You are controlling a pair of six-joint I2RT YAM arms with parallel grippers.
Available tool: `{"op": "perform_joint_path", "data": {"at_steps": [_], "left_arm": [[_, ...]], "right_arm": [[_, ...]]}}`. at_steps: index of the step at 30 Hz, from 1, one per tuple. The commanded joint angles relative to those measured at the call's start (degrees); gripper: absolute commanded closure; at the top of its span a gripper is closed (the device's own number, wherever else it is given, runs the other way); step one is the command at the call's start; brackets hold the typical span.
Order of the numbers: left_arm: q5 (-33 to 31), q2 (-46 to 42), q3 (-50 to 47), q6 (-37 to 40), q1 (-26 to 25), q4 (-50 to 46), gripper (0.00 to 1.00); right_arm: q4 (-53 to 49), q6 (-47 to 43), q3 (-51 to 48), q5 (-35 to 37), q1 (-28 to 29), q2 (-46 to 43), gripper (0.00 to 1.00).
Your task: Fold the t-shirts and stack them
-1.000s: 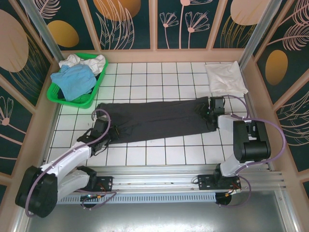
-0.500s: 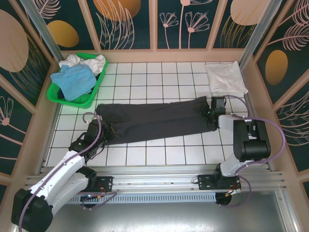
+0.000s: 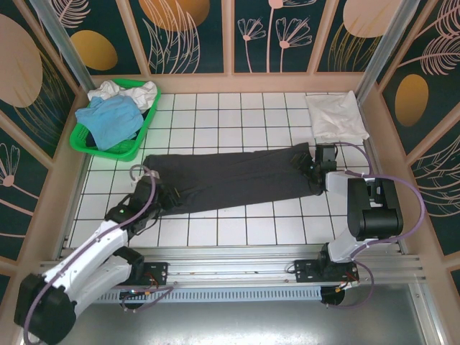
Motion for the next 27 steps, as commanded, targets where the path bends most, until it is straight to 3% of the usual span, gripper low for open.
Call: {"op": "perform_joint_path", "data": {"at_steps": [1,4,7,10,26,27], "left_arm": [[-1.4,4.8,2.9,-0.5,-7.3,2.0,0.6],[-2.8,9.9,4.0,-2.6,-12.4,3.1,0.56],[-4.2,14.1,4.0,-3.6,-14.2,4.4,0.52],[-5.5,16.9,4.8,-3.6,-14.3,4.9,0.62],[-12.0,24.1,8.3,-3.5,-14.4,1.9,0.69],[-11.9,24.2,8.4,-3.5,-14.3,1.9,0.78]], "right_arm": [[-3.8,0.1,-2.2,0.9,-0.9,1.2,0.33],[-3.8,0.1,-2.2,0.8,-0.8,1.2,0.33],[-3.7,0.1,-2.2,0.7,-0.9,1.3,0.33],[-3.6,-0.1,-2.1,0.3,-0.9,1.4,0.33],[-2.7,-0.2,-3.1,-0.2,-0.9,0.1,0.33],[-2.6,-0.2,-3.1,-0.2,-0.9,0.0,0.33]]}}
